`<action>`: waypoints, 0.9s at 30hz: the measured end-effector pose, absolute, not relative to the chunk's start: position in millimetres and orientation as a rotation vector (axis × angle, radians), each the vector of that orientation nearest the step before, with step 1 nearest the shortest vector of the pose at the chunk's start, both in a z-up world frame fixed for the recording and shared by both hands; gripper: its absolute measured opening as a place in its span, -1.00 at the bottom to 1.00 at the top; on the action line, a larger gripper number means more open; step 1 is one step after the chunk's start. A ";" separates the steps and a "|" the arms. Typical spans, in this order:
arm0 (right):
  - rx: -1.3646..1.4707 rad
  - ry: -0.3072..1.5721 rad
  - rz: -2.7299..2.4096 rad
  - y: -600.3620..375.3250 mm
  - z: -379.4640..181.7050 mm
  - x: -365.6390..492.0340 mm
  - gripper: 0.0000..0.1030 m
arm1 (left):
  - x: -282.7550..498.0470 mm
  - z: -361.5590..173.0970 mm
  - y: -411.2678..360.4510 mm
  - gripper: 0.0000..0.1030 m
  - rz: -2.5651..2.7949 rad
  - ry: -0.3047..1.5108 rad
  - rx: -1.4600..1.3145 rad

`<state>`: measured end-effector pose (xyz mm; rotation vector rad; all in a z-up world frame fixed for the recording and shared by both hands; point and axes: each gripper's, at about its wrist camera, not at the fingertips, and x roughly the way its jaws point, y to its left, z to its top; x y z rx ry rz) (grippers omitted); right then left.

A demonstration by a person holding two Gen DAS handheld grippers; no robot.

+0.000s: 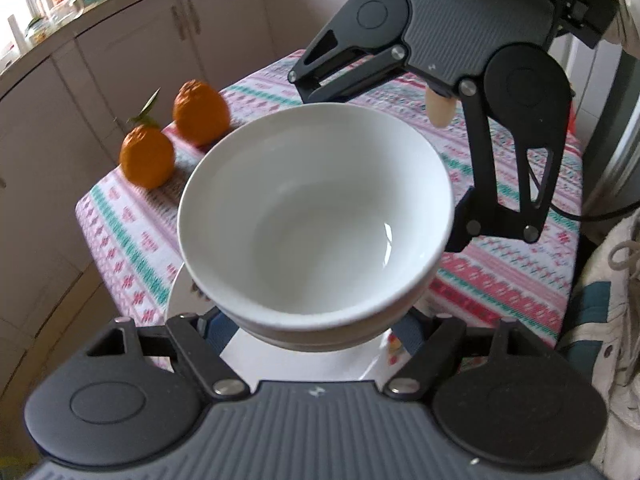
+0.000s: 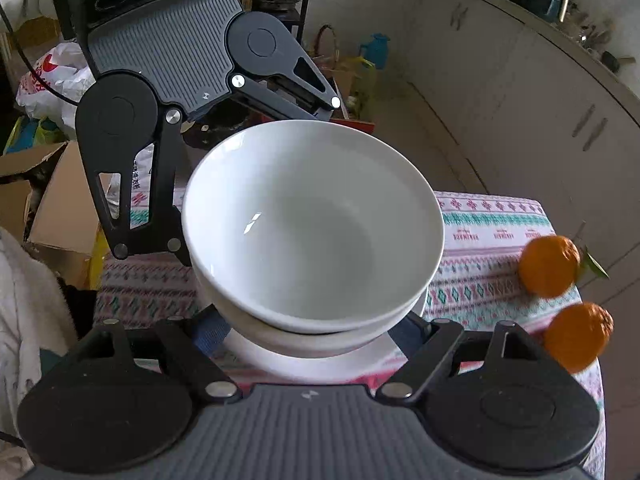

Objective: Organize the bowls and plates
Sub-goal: 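Carry the bowl stack with both grippers over the flower-print plate stack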

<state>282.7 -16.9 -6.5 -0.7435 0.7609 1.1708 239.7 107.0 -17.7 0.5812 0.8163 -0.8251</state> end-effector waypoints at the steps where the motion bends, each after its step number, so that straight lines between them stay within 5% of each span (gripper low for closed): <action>1: -0.742 0.765 1.175 -13.7 -8.9 285.9 0.69 | 242.4 -19.7 110.1 0.55 -0.823 0.820 0.578; 27: -0.670 0.854 1.176 1.3 -33.9 319.7 0.69 | 257.2 -38.4 130.7 0.53 -0.811 0.842 0.521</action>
